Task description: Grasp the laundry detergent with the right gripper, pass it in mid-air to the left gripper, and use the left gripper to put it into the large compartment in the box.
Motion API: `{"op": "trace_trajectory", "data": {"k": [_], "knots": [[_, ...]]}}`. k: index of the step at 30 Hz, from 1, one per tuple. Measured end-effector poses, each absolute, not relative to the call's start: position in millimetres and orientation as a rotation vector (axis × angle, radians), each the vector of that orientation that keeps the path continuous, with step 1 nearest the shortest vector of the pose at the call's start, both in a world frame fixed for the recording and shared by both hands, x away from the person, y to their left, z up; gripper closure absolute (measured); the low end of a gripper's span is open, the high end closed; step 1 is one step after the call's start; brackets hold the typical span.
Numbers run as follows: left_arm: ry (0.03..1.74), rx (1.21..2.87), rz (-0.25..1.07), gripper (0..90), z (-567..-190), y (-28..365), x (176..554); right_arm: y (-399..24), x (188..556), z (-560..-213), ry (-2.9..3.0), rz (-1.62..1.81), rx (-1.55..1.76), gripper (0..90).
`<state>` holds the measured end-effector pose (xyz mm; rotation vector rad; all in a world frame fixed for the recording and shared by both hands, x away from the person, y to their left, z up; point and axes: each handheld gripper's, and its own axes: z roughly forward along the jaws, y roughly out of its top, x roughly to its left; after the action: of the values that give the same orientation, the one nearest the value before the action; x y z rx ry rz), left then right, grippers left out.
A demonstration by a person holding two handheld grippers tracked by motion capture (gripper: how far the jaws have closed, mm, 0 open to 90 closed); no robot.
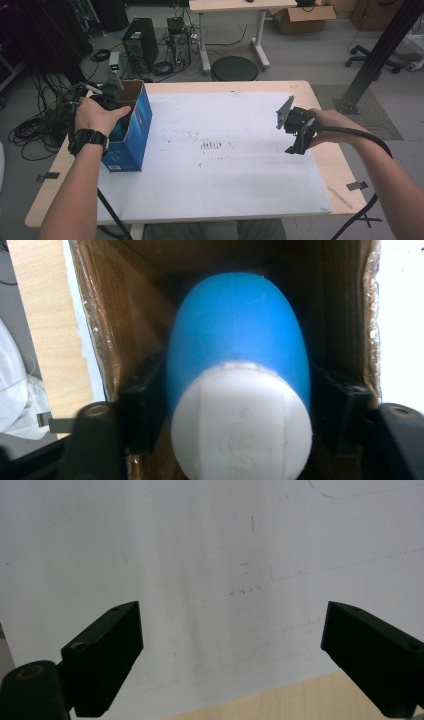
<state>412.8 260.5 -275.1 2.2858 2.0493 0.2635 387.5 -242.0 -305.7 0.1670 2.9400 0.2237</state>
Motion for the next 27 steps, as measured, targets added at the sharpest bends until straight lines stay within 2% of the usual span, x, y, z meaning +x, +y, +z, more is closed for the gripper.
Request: {"op": "trace_trajectory", "data": {"k": [8,19,23,27], "knots": [[2.019,2.293,0.264,27.5,-260.5,260.1,408.1,-242.7,386.0,-303.8,2.941,0.225,0.168,9.6],[1.886,2.352,0.382,24.7,-211.6,241.3,391.6,-242.3,384.9,-298.2,2.934,0.254,0.183,9.0],[1.774,2.382,0.408,23.3,-200.5,226.8,387.7,-242.3,385.5,-296.7,2.933,0.302,0.200,8.8],[1.576,2.444,0.405,23.3,-199.1,203.3,385.0,-241.3,384.9,-296.8,2.943,0.332,0.204,8.7]]}}
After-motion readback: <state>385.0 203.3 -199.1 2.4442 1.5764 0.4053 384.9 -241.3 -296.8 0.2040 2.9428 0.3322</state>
